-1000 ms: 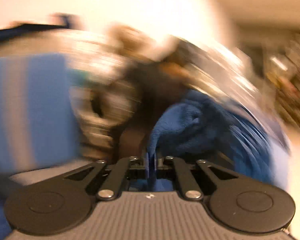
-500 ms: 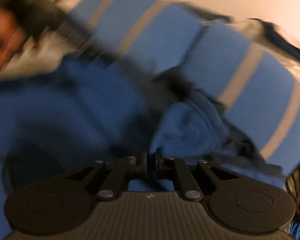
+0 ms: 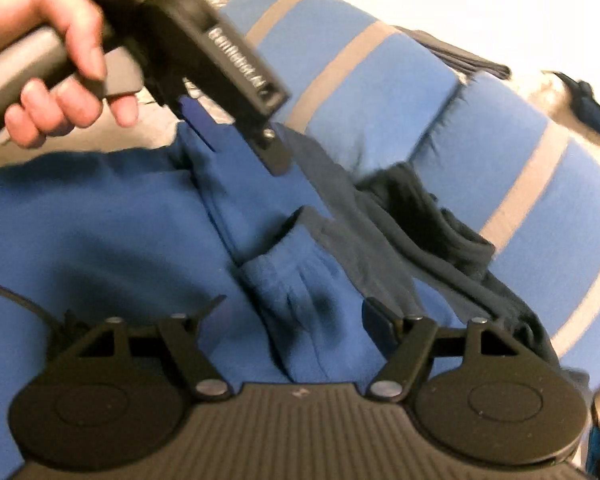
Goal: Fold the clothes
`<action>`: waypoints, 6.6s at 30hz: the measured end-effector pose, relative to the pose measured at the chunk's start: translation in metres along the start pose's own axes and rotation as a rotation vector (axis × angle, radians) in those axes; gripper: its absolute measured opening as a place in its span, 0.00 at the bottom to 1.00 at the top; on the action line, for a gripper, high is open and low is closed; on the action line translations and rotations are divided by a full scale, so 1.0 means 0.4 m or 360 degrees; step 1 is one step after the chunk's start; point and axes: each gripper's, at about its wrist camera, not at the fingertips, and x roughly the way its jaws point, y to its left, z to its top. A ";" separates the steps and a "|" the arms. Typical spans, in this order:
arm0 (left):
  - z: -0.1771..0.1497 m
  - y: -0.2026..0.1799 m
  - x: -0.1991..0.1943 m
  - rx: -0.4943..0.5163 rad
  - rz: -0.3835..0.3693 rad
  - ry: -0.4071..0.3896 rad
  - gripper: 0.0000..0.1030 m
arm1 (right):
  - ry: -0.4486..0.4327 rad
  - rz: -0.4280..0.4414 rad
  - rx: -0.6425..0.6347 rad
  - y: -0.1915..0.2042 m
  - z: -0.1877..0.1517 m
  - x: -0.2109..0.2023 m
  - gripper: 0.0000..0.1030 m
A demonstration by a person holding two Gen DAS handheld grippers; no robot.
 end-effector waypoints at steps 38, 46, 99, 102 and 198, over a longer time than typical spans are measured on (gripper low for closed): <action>-0.092 0.097 0.173 -0.1046 -0.0690 0.0369 0.19 | -0.0080 0.0147 -0.0246 0.058 0.021 -0.048 0.15; -0.059 0.076 0.135 -0.0941 -0.0812 0.0192 0.16 | -0.0126 0.0008 -0.0274 0.039 0.001 -0.047 0.84; 0.056 0.236 -0.076 -0.0836 -0.0579 -0.0631 0.14 | 0.0335 -0.1030 -0.0201 -0.501 -0.279 0.098 1.00; 0.068 0.224 -0.083 -0.0696 -0.0466 -0.0636 0.15 | 0.0240 -0.1069 -0.0364 -0.477 -0.296 0.097 1.00; -0.155 0.372 -0.002 -0.0742 -0.0041 -0.0066 0.24 | 0.0236 0.0219 0.2928 -0.597 -0.497 0.021 0.48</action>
